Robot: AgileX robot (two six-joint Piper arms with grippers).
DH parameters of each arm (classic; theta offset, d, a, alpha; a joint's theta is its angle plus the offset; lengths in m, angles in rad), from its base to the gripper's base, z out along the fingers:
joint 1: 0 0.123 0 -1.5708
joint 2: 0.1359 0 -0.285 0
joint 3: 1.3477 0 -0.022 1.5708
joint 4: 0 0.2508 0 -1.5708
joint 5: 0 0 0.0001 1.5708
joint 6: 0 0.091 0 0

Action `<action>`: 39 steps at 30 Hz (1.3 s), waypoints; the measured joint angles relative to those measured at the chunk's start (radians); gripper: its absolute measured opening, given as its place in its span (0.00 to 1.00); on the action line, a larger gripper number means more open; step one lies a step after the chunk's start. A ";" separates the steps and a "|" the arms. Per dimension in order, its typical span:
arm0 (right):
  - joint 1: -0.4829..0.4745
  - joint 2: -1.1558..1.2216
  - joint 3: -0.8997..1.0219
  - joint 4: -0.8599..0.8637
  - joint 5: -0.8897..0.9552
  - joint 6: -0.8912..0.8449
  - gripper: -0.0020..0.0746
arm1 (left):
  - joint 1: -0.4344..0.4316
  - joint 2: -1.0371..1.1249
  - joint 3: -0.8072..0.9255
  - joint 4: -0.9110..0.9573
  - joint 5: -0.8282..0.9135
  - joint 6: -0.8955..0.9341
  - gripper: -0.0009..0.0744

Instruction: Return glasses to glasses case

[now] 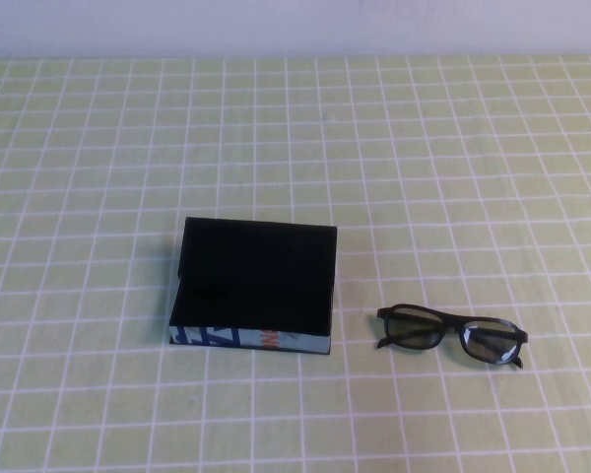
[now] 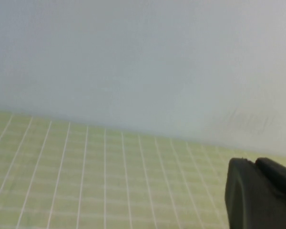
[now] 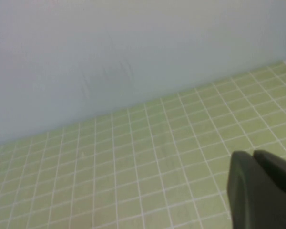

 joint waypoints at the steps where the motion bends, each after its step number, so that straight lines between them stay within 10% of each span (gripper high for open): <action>1: 0.000 0.012 0.000 0.004 0.000 -0.002 0.00 | 0.000 0.012 0.000 0.000 0.029 0.003 0.01; 31: 0.345 0.767 -0.296 0.256 0.440 -0.957 0.01 | 0.000 0.068 0.004 -0.063 0.161 0.008 0.01; 39: 0.390 0.922 -0.298 0.256 0.427 -1.036 0.39 | 0.000 0.068 0.006 -0.063 0.163 0.008 0.01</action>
